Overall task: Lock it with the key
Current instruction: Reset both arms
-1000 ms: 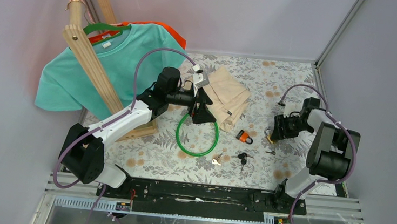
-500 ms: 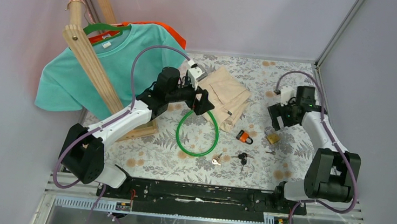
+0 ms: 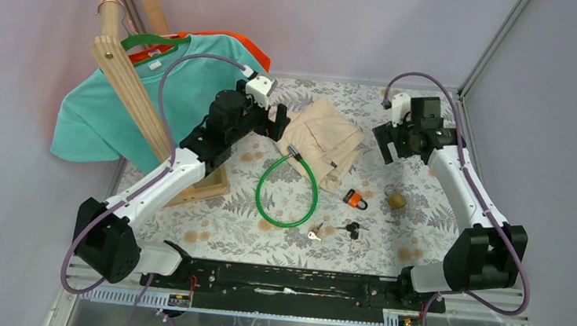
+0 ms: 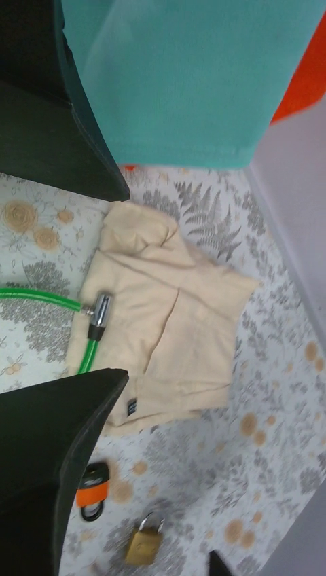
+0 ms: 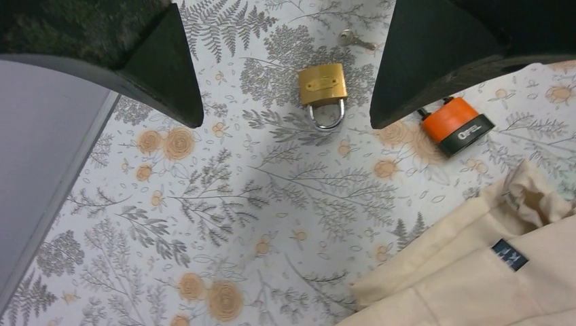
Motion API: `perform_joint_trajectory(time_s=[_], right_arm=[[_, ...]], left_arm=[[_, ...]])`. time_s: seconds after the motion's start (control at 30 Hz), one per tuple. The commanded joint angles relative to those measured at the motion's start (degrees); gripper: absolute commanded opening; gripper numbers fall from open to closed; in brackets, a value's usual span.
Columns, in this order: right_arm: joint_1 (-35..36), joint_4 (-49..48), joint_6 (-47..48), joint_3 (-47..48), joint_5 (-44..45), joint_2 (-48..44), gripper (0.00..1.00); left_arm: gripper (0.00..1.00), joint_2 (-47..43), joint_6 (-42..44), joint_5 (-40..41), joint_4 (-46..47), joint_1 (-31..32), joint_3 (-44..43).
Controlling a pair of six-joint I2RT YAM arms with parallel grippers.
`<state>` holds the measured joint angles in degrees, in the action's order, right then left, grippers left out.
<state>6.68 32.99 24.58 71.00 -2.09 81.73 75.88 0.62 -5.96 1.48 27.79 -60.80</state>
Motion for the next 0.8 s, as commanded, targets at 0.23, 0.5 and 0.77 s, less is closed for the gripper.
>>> perform_joint_trajectory(time_s=[0.23, 0.5, 0.77], right_arm=[[4.74, 3.63, -5.59, 6.71, 16.59, -2.73, 0.99], [4.73, -2.50, -6.63, 0.23, 12.08, -9.24, 0.99], [4.69, -14.74, -12.00, -6.57, 6.55, -10.11, 0.99]], left_arm=[[1.00, -2.58, 8.47, 7.12, -9.23, -0.37, -7.53], [1.00, -12.89, 11.36, 1.21, 2.34, -0.54, 10.63], [1.00, -12.03, 13.68, 2.03, 1.18, -1.22, 11.85]])
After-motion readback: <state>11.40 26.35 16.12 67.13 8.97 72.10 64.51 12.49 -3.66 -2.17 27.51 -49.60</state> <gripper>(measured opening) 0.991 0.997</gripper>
